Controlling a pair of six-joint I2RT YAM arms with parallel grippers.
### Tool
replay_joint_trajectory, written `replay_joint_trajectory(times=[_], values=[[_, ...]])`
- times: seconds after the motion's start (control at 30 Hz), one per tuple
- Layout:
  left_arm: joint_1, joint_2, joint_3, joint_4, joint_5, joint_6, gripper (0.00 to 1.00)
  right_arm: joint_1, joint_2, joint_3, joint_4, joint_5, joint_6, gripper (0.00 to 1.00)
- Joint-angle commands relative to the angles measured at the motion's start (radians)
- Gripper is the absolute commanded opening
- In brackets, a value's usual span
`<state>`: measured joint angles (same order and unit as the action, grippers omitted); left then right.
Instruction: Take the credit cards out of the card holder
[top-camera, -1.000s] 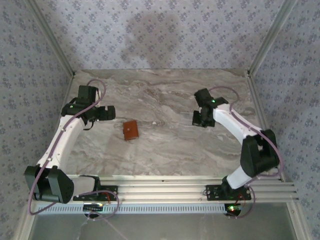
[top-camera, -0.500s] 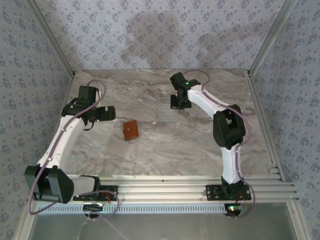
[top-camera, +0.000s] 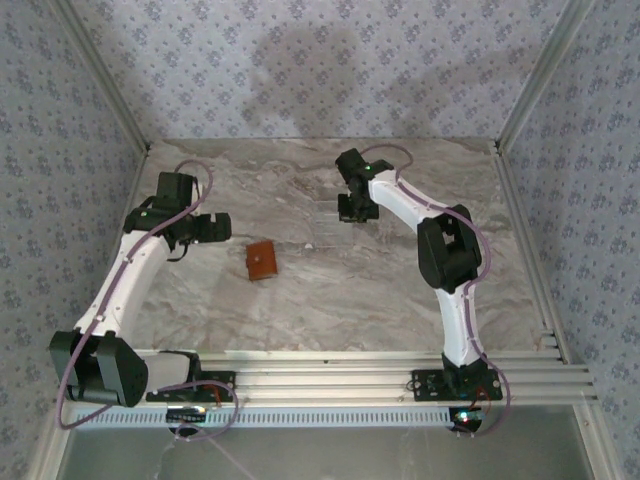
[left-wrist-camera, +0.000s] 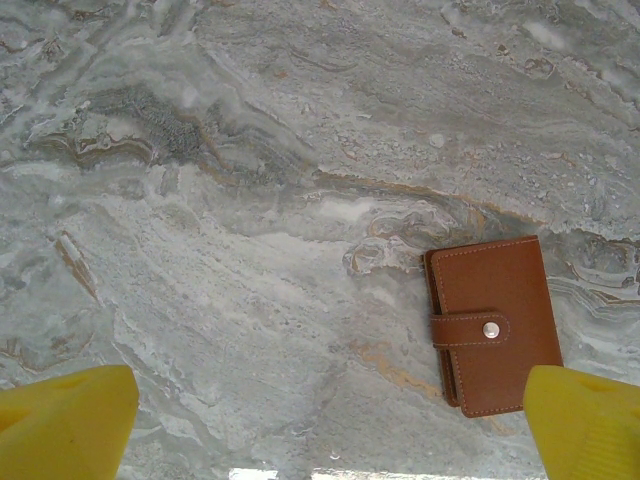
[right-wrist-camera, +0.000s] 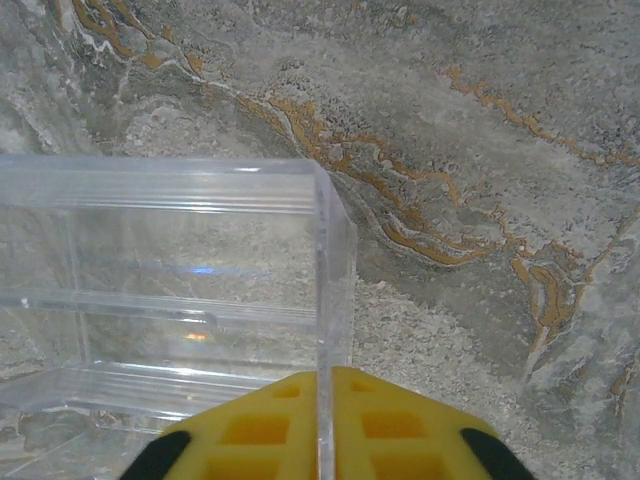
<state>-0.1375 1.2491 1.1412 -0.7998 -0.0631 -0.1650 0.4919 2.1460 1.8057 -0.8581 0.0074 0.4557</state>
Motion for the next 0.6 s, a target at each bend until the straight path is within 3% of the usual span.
replay_joint_trajectory(times=[0.0,0.33,0.47,0.57], values=[[0.003,-0.01,-0.003,0.008,0.019,0.014,0.99,0.007,0.003,0.024,-0.031,0.003,0.001,0.18],[-0.03,0.063,0.051,-0.066,0.004,-0.072,0.99,0.008,-0.1,-0.005,-0.025,0.027,0.007,0.22],[-0.138,0.149,0.09,-0.088,-0.12,-0.154,0.98,0.008,-0.161,-0.028,-0.016,0.03,0.003,0.22],[-0.197,0.25,0.121,-0.089,-0.13,-0.285,0.98,0.011,-0.194,-0.038,-0.027,0.037,0.0,0.22]])
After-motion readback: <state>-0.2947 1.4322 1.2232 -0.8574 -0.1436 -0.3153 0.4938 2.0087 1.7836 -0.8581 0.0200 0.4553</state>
